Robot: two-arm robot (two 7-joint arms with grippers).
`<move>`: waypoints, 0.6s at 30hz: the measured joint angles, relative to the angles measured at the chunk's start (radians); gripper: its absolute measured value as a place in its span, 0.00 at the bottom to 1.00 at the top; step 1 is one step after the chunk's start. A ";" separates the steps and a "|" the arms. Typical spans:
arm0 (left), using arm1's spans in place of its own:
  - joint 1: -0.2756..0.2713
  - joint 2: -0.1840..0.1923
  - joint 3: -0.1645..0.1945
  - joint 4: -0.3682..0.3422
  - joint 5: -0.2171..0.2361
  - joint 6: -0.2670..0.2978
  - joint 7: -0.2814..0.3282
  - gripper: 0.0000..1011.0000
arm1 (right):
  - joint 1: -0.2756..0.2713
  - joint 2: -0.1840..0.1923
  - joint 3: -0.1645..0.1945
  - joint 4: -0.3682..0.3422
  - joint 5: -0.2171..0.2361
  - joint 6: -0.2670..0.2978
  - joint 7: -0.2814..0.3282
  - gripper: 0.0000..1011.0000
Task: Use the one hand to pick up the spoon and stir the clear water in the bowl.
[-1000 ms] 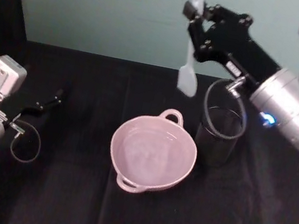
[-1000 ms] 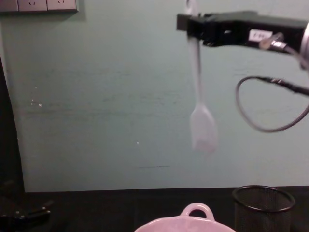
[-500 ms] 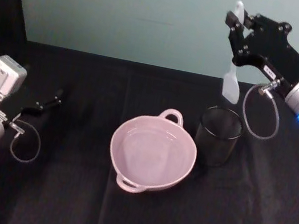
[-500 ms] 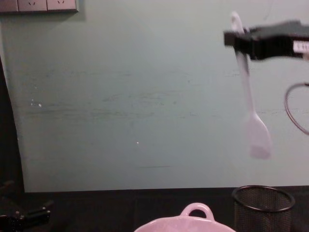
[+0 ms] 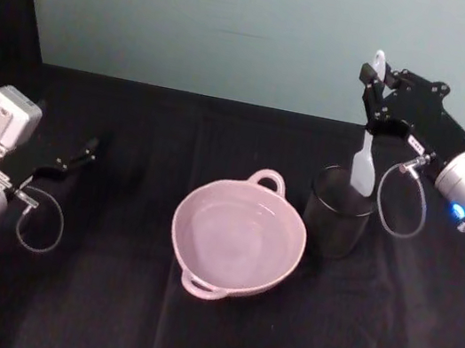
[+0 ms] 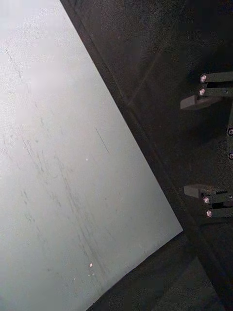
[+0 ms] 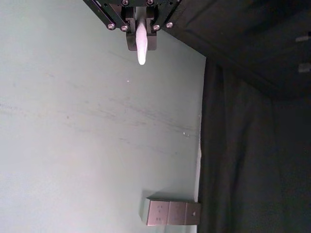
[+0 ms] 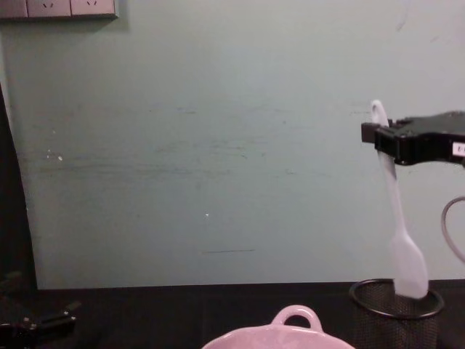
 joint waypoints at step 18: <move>0.000 0.000 0.000 0.000 0.000 0.000 0.000 1.00 | -0.021 -0.125 0.069 0.177 0.221 -0.082 0.019 0.12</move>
